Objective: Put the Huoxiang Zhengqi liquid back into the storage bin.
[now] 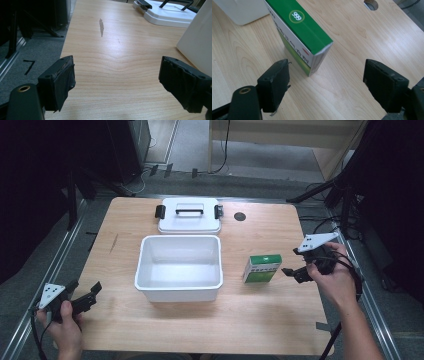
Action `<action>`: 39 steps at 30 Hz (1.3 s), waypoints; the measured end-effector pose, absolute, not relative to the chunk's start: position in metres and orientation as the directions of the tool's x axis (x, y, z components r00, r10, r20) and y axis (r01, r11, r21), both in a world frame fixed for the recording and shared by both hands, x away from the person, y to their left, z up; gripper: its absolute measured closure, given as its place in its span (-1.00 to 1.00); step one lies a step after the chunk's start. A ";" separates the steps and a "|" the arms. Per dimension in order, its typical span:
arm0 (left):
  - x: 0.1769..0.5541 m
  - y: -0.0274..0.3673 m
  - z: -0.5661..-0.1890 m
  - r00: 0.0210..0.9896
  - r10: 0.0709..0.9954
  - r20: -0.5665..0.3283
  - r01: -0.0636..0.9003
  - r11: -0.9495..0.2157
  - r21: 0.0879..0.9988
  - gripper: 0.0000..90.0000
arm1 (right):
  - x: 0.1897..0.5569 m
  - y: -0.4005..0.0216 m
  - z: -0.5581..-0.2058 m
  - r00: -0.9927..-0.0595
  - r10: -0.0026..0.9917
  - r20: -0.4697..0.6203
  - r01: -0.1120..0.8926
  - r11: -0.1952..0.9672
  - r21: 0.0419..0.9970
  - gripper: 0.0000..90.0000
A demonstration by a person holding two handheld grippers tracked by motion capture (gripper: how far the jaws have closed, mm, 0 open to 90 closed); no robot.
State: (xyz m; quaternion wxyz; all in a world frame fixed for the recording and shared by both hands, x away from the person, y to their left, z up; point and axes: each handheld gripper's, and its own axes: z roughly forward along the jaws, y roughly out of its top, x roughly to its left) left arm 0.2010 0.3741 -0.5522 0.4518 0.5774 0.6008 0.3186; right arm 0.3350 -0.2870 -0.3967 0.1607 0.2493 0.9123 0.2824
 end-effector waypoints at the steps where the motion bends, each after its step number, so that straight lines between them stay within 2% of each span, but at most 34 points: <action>1: 0.201 0.374 -0.552 0.077 0.982 -0.175 0.408 0.130 0.904 -0.68 | 0.337 -0.283 -0.393 -0.834 0.528 -0.160 0.349 0.730 0.587 -0.51; 6: 0.201 0.374 -0.552 0.076 0.982 -0.174 0.406 0.129 0.904 -0.68 | 0.340 -0.275 -0.385 -0.851 0.489 -0.190 0.316 0.767 0.558 -0.50; 7: 0.201 0.374 -0.552 0.075 0.982 -0.174 0.406 0.129 0.905 -0.68 | 0.343 -0.272 -0.380 -0.862 0.469 -0.193 0.300 0.779 0.551 -0.44; 14: 0.201 0.374 -0.552 0.074 0.982 -0.175 0.410 0.130 0.903 -0.68 | 0.351 -0.250 -0.367 -0.922 0.361 -0.141 0.259 0.844 0.470 -0.38; 21: 0.201 0.374 -0.552 0.073 0.982 -0.175 0.410 0.130 0.903 -0.67 | 0.357 -0.227 -0.362 -0.938 0.277 -0.208 0.182 0.904 0.387 -0.36; 27: 0.202 0.374 -0.552 0.069 0.982 -0.176 0.409 0.133 0.903 -0.67 | 0.361 -0.206 -0.361 -0.960 0.162 -0.227 0.089 0.949 0.302 -0.22; 29: 0.202 0.375 -0.552 0.069 0.982 -0.176 0.409 0.133 0.903 -0.67 | 0.363 -0.200 -0.366 -0.965 0.106 -0.238 0.047 0.969 0.241 -0.10; 32: 0.202 0.375 -0.552 0.070 0.981 -0.180 0.411 0.136 0.901 -0.67 | 0.365 -0.196 -0.371 -0.970 0.033 -0.242 -0.022 0.975 0.220 0.01; 39: 0.202 0.375 -0.552 0.070 0.981 -0.179 0.415 0.135 0.900 -0.67 | 0.366 -0.186 -0.380 -0.979 -0.026 -0.203 -0.062 0.983 0.173 0.11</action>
